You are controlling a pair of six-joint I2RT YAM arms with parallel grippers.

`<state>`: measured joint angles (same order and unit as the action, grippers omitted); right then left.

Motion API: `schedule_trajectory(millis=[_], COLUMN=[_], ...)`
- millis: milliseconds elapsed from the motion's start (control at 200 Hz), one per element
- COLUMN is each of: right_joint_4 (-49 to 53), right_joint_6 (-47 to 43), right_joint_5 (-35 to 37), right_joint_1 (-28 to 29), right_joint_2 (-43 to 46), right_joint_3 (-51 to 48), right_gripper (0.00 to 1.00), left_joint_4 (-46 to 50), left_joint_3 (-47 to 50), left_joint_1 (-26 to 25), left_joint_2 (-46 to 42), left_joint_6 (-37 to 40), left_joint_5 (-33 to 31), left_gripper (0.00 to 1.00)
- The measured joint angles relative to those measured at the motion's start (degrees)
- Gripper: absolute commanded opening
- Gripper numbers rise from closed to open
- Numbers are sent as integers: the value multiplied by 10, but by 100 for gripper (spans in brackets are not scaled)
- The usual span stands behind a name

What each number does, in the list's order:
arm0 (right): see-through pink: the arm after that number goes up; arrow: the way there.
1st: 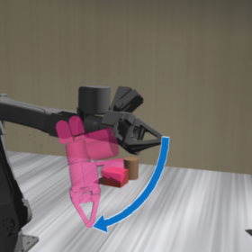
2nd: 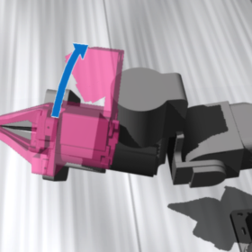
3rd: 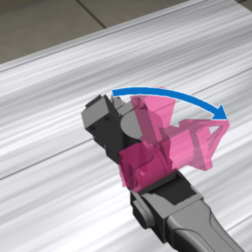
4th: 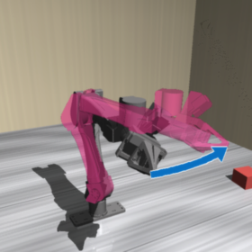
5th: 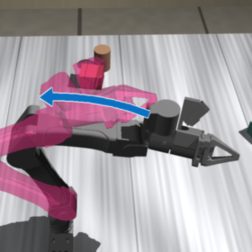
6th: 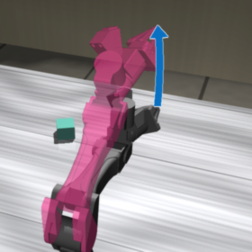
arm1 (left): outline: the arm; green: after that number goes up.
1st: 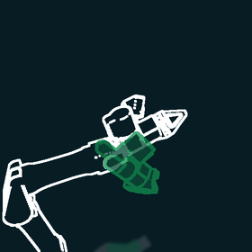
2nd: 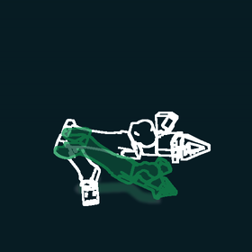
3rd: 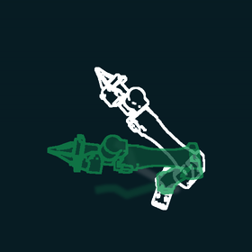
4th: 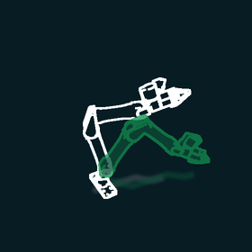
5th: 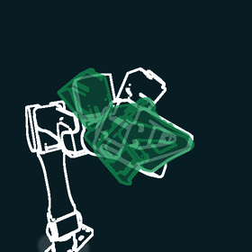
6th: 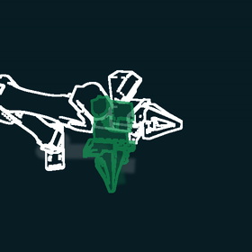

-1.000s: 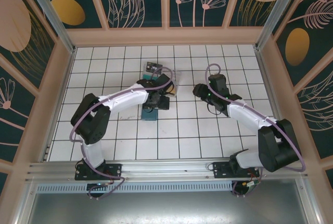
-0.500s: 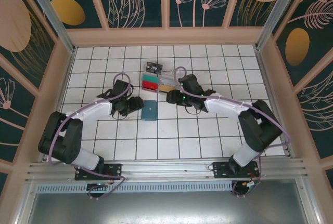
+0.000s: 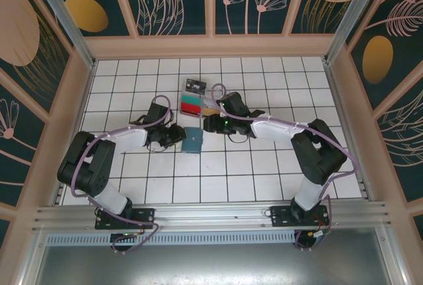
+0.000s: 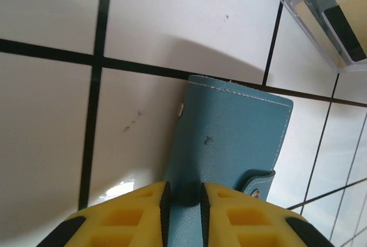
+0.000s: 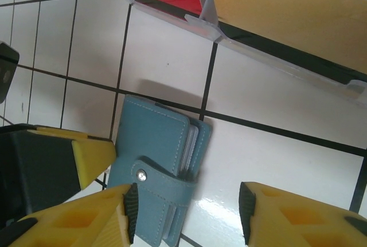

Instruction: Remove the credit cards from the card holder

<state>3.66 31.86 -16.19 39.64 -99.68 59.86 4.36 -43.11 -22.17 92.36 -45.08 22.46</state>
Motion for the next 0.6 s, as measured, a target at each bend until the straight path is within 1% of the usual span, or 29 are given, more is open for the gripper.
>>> schedule_trajectory(millis=[140, 375, 485, 601], right_joint_4=[16, 77, 104, 125], right_joint_6=[0, -5, -15, -20], right_joint_5=[1, 14, 26, 38], right_joint_1=[0, 9, 26, 41], right_joint_2=[-9, -25, -44, -66], right_joint_3=[1, 33, 59, 83], right_gripper=[51, 49, 46, 46], left_joint_4=[-45, -88, -106, -118], left_joint_3=[28, 49, 60, 64], left_joint_1=[-8, -51, -53, -53], left_joint_2=[1, 1, 2, 3], left_joint_6=[-30, -72, -83, -91], left_joint_5=[30, 57, 63, 66], left_gripper=[20, 21, 21, 21])
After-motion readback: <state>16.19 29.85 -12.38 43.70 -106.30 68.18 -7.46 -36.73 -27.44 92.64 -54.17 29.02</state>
